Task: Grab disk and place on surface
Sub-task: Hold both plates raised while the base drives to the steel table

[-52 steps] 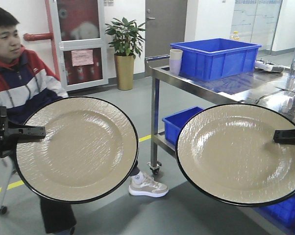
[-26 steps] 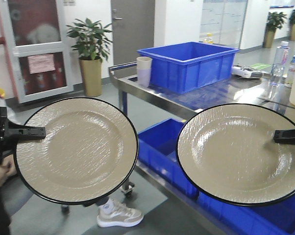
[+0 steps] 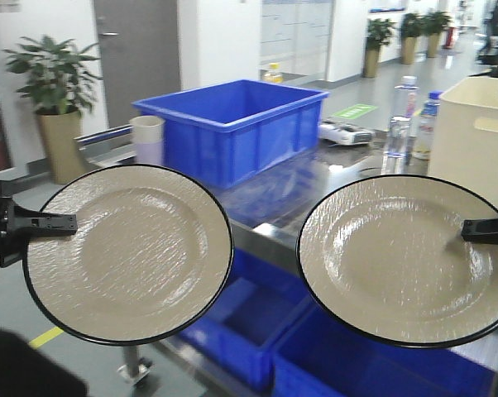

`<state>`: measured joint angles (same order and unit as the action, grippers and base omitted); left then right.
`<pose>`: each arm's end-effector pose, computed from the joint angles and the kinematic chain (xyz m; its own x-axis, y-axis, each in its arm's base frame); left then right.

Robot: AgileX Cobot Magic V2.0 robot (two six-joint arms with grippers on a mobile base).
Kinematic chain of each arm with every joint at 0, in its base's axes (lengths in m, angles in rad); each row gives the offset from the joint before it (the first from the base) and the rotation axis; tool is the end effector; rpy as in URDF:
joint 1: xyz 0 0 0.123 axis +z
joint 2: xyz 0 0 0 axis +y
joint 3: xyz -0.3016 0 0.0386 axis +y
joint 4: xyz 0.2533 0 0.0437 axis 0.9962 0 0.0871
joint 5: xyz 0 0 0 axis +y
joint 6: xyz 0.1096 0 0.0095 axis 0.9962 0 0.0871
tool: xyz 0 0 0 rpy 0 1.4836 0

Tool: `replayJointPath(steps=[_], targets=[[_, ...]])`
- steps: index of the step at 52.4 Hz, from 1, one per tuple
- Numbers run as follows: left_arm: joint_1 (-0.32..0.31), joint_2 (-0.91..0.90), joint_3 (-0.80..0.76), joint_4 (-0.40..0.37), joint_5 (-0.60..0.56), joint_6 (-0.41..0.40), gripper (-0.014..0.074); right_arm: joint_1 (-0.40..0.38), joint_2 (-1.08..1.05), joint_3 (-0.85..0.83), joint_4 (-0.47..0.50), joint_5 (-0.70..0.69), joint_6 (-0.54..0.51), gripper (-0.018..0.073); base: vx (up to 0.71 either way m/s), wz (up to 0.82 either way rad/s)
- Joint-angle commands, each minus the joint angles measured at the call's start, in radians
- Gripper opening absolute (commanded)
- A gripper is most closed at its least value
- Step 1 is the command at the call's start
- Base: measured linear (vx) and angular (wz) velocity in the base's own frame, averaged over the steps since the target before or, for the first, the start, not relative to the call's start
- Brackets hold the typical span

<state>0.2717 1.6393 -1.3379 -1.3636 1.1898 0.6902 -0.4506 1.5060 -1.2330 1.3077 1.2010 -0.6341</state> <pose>0.3634 -0.0025 0.3586 -0.7733 -0.3707 -0.5143 0.3071 0.4907 -0.8154 0.3211 -0.0453 0.3667 -0.7169 0.4880 -0.4979 -0.1873 0.5531 0.8118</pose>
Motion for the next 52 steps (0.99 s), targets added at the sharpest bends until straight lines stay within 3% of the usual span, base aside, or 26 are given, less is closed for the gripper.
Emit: replayJointPath(steps=[1,52], targets=[[-0.002,-0.052,-0.028,-0.155,0.069,-0.012,-0.0008,-0.002,-0.047,-0.033,0.14,0.033,0.001,-0.0009,0.44,-0.48],[-0.002,-0.05,-0.028,-0.155,0.058,-0.012,-0.0008,-0.002,-0.047,-0.033,0.14,0.033,0.001,-0.0009,0.29,-0.57]])
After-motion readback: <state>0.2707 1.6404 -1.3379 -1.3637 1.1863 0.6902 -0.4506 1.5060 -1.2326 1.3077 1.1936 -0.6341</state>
